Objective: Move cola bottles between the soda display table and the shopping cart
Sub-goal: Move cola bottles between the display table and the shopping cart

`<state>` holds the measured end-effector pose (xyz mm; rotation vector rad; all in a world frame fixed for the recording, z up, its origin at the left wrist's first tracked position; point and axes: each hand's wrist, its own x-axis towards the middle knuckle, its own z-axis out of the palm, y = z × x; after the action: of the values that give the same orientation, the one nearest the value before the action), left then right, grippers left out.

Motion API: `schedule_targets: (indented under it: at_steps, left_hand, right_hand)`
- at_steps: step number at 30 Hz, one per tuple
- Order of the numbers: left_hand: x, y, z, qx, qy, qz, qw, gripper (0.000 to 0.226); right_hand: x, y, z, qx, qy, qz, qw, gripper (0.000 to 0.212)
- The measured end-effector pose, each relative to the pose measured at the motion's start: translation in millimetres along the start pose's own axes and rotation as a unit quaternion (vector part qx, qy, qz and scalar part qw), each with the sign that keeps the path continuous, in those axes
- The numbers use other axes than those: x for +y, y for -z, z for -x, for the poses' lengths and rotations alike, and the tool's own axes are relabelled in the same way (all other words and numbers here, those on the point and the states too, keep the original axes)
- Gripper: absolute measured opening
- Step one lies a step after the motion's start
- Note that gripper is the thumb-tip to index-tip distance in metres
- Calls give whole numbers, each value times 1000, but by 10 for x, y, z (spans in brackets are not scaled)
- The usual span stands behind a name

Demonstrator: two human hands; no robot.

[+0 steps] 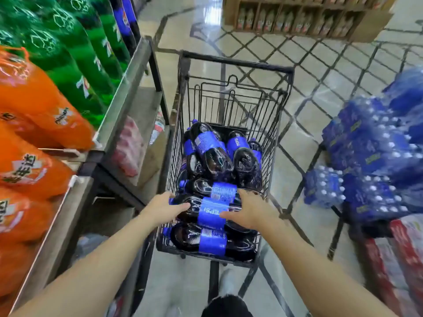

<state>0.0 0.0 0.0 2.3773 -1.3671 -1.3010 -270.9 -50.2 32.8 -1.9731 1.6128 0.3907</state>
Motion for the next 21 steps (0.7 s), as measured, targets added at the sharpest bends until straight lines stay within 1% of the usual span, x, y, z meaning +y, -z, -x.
schedule_targets:
  at_steps: [1, 2, 4, 6, 8, 10, 11, 12, 14, 16, 17, 18, 19, 21]
  left_hand:
    - [6, -97, -68, -8, 16, 30, 999, 67]
    - [12, -178, -137, -1, 38, 52, 998, 67]
    - [-1, -352, -231, 8, 75, 72, 995, 76]
    - [0, -492, -329, 37, 113, 102, 988, 71]
    - [27, -584, -396, 78, 151, 157, 973, 63]
    - [28, -690, -463, 109, 192, 212, 952, 68]
    - [12, -739, -509, 118, 206, 241, 941, 75]
    - [-5, -783, -557, 127, 222, 271, 928, 88]
    - [-133, -926, -722, 138, 269, 338, 891, 126]
    - [-415, -1196, -966, 136, 309, 426, 839, 157]
    - [-453, -1274, -1017, 131, 320, 471, 811, 165]
    - [-352, -1270, -965, 123, 321, 514, 786, 169]
    - [-278, -1260, -934, 112, 315, 548, 767, 167]
    - [-145, -1217, -866, 90, 301, 579, 752, 148]
  right_hand:
    - [18, -43, -102, -12, 7, 0, 1000, 108]
    - [29, -73, -194, -19, 10, 5, 1000, 108]
    - [57, -158, -345, -48, 19, 14, 999, 107]
    - [73, -226, -492, -69, 34, 32, 997, 107]
    - [107, -261, -617, -83, 45, 39, 995, 107]
    - [143, -307, -702, -91, 53, 39, 994, 108]
    - [157, -336, -735, -87, 60, 41, 994, 109]
    - [168, -369, -766, -79, 70, 46, 993, 110]
    - [195, -441, -802, -48, 95, 67, 992, 116]
    - [225, -510, -795, -40, 113, 90, 989, 125]
    - [244, -550, -781, -47, 117, 100, 987, 130]
    - [266, -590, -768, -52, 118, 104, 986, 133]
    - [283, -625, -758, -52, 117, 105, 986, 135]
    - [298, -675, -744, -46, 114, 103, 987, 140]
